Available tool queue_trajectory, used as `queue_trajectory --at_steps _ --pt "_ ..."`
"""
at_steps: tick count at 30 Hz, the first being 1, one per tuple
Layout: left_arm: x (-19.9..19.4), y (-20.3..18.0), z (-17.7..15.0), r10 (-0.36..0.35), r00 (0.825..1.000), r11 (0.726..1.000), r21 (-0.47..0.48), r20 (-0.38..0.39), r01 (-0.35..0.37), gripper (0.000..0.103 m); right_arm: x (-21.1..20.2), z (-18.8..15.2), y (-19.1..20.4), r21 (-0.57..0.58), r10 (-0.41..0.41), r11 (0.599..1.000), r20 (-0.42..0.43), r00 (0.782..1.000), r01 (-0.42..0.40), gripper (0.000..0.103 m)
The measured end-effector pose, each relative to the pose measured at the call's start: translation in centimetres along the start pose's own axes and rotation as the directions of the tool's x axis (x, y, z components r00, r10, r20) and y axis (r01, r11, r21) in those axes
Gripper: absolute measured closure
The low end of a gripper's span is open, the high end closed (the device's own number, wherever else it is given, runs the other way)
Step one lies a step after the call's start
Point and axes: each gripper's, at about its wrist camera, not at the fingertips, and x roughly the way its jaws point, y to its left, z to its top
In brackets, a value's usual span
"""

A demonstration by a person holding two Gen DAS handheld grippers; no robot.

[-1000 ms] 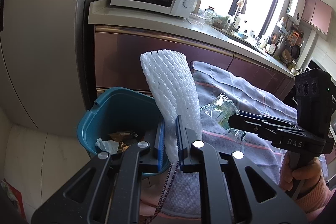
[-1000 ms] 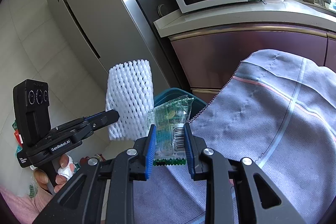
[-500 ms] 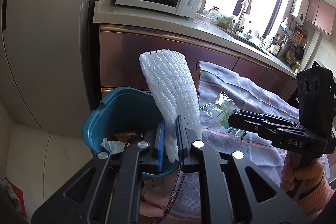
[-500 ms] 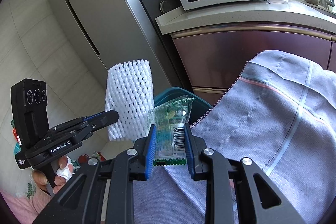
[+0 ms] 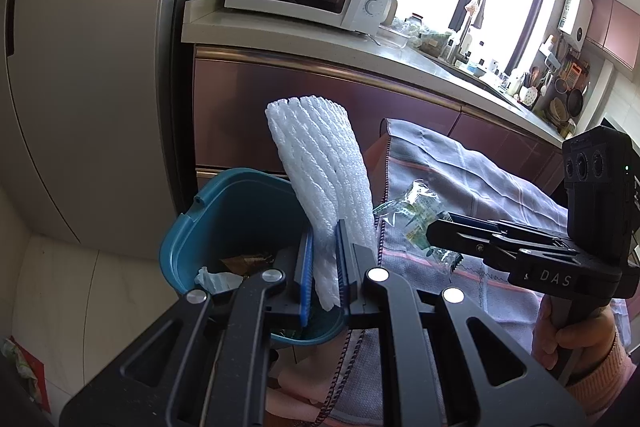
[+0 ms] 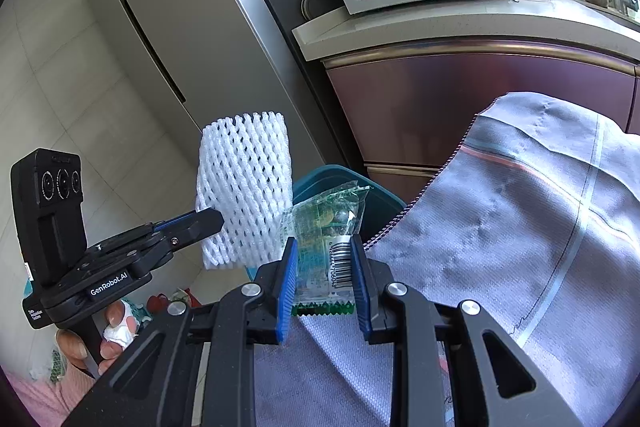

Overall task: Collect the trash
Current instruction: 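Lower both tools into the bin and open them to drop net and packet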

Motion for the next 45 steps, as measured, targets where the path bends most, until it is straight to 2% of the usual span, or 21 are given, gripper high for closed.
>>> queue_trajectory --at_steps 45 --pt "2.1 2.3 -0.4 0.065 0.997 0.997 -0.041 -0.037 -0.066 0.092 4.5 1.8 0.6 -0.048 -0.058 0.997 -0.110 0.992 0.053 0.079"
